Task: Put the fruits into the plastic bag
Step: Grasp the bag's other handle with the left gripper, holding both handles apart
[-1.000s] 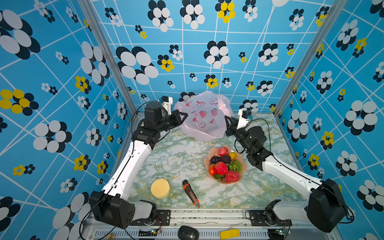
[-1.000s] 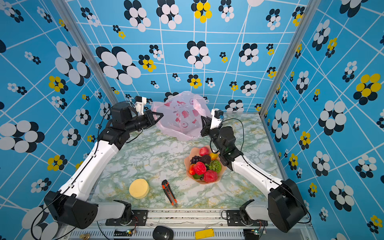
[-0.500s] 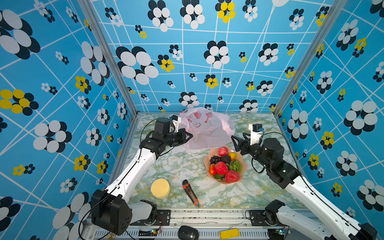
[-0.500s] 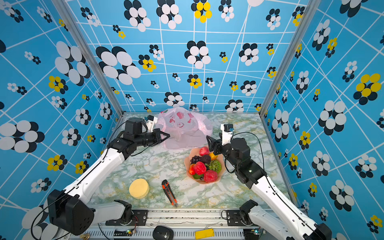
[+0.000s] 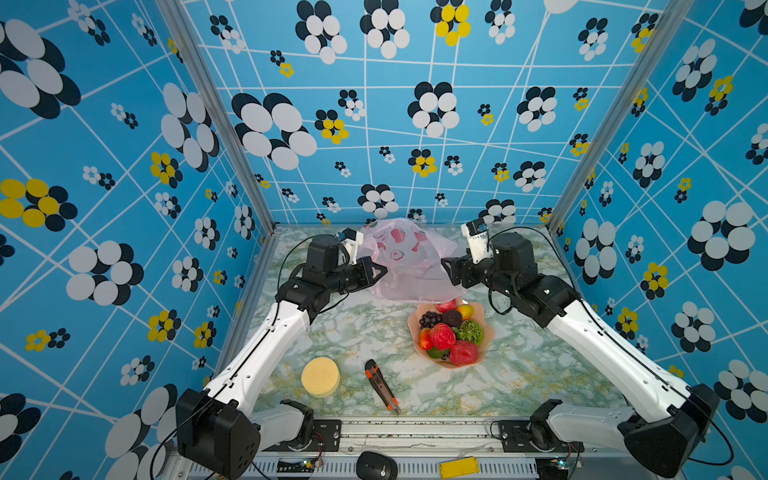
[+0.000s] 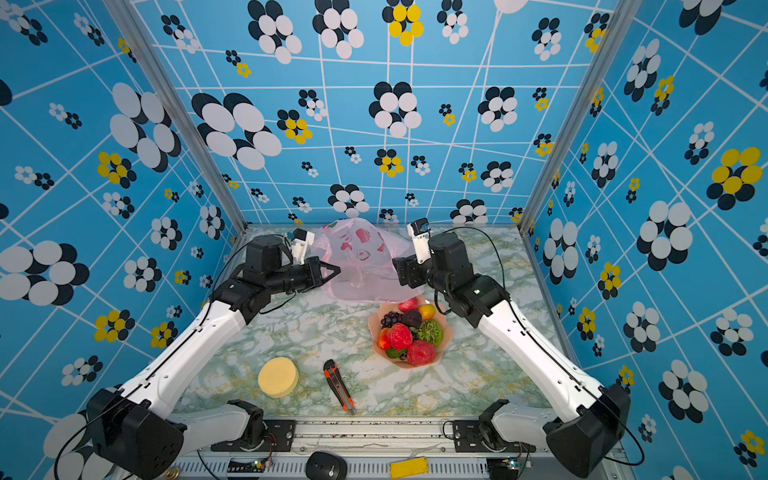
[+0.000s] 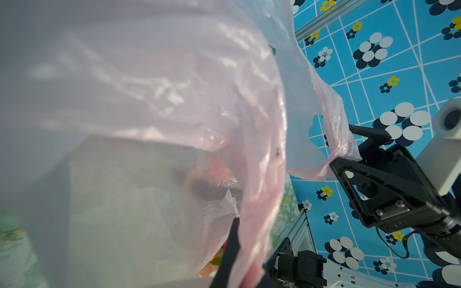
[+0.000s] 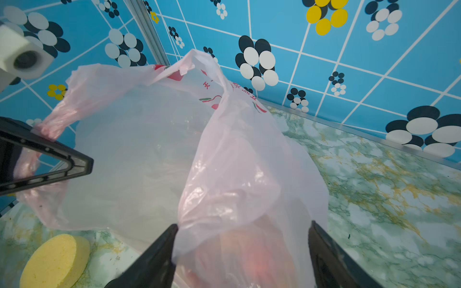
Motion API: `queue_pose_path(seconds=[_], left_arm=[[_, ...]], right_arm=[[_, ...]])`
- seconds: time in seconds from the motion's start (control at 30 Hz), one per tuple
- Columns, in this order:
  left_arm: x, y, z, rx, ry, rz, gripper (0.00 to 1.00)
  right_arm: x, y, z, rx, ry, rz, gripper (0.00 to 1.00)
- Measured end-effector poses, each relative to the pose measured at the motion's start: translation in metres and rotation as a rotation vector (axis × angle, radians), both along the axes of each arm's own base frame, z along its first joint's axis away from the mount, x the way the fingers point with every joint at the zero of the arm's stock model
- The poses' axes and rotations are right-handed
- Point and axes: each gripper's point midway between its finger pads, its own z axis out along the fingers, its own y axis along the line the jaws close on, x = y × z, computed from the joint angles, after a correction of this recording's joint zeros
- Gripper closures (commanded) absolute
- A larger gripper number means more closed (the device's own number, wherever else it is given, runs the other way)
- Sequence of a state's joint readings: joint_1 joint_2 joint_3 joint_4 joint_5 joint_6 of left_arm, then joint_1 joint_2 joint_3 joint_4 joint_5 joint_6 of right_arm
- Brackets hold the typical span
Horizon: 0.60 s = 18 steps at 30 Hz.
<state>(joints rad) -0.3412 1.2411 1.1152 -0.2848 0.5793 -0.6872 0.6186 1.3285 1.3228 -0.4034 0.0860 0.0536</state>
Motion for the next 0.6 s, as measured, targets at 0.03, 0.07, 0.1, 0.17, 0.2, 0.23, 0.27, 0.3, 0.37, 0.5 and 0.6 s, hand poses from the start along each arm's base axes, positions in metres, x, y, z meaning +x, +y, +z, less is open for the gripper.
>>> queue_pose_path(seconds=[0.03, 0.07, 0.1, 0.17, 0.2, 0.23, 0.27, 0.3, 0.37, 0.5, 0.6], left_arm=[[0.0, 0.0, 0.0, 0.0, 0.0, -0.001, 1.0], [0.0, 0.0, 0.0, 0.0, 0.0, -0.002, 1.0], [0.0, -0.001, 0.0, 0.0, 0.0, -0.002, 1.0], [0.0, -0.001, 0.0, 0.0, 0.0, -0.002, 1.0], [-0.001, -0.001, 0.0, 0.0, 0.0, -0.003, 1.0], [-0.001, -0.001, 0.0, 0.0, 0.0, -0.004, 1.0], [-0.001, -0.001, 0.0, 0.001, 0.0, -0.004, 1.0], [-0.001, -0.001, 0.0, 0.0, 0.0, -0.004, 1.0], [-0.001, -0.001, 0.0, 0.0, 0.0, -0.004, 1.0], [-0.001, -0.002, 0.0, 0.0, 0.0, -0.006, 1.0], [-0.002, -0.003, 0.0, 0.0, 0.0, -0.008, 1.0]], right_arm=[[0.002, 0.005, -0.004, -0.02, 0.007, 0.008, 0.17], [0.003, 0.009, -0.007, -0.036, 0.013, 0.015, 0.17], [0.004, 0.012, -0.01, -0.048, 0.019, 0.02, 0.17], [0.003, 0.013, -0.014, -0.07, 0.027, 0.019, 0.17], [0.001, 0.013, -0.016, -0.08, 0.029, 0.018, 0.17], [0.0, 0.013, -0.016, -0.085, 0.03, 0.016, 0.17], [-0.001, 0.013, -0.015, -0.088, 0.028, 0.013, 0.17], [-0.003, 0.013, -0.014, -0.085, 0.027, 0.013, 0.17], [-0.006, 0.014, -0.008, -0.07, 0.02, 0.015, 0.17], [-0.014, 0.009, 0.009, -0.047, -0.016, 0.011, 0.22], [-0.012, 0.003, 0.009, -0.077, -0.03, -0.013, 0.28]])
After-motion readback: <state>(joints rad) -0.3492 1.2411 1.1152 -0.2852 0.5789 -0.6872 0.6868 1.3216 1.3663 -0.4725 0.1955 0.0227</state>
